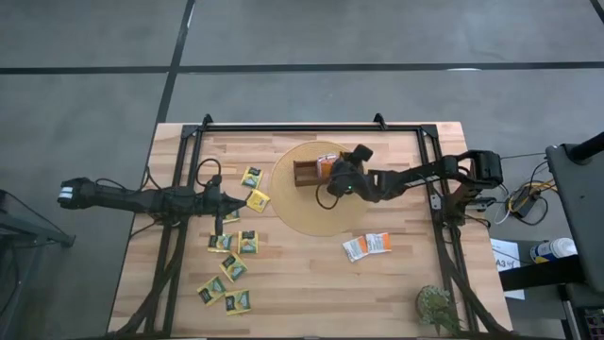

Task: Pick & Place Tea
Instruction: Put the white tea bag into the middle section of the wooden organizer

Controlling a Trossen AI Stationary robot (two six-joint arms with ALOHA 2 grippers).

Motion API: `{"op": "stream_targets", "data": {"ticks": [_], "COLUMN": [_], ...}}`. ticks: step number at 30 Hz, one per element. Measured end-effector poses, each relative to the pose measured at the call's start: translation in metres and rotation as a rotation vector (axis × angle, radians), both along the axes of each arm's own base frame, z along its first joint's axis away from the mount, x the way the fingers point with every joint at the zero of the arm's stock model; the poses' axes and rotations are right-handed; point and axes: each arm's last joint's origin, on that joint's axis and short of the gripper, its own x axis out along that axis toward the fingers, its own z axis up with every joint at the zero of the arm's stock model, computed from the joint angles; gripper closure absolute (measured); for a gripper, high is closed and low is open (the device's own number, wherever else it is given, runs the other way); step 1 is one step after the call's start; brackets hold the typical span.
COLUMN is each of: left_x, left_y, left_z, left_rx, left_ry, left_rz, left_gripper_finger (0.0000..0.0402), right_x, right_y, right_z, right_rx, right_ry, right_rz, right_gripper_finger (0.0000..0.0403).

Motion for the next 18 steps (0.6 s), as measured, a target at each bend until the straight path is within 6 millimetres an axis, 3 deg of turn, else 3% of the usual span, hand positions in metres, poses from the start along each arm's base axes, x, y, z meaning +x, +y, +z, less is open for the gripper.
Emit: {"op": "stream_targets", "data": {"ticks": [9, 18], "left_x": [0.0, 0.0], "left_y": [0.0, 0.0], "left_z": [0.0, 0.0], "left_rx": [0.0, 0.0], "left_ry": [0.0, 0.0], "left_rz": [0.0, -0.001], "left_gripper_finger": [0.0402, 0.0402], "right_x": [-0.001, 0.003], "right_y": [0.002, 0.021], "right_z": [0.001, 0.001], "right_rx": [-0.038, -0.071], "right_ry": [-0.004, 0.058], "right_rz": [-0.045, 0.052], "right_gripper_finger": [0.0222, 0.0223]}}
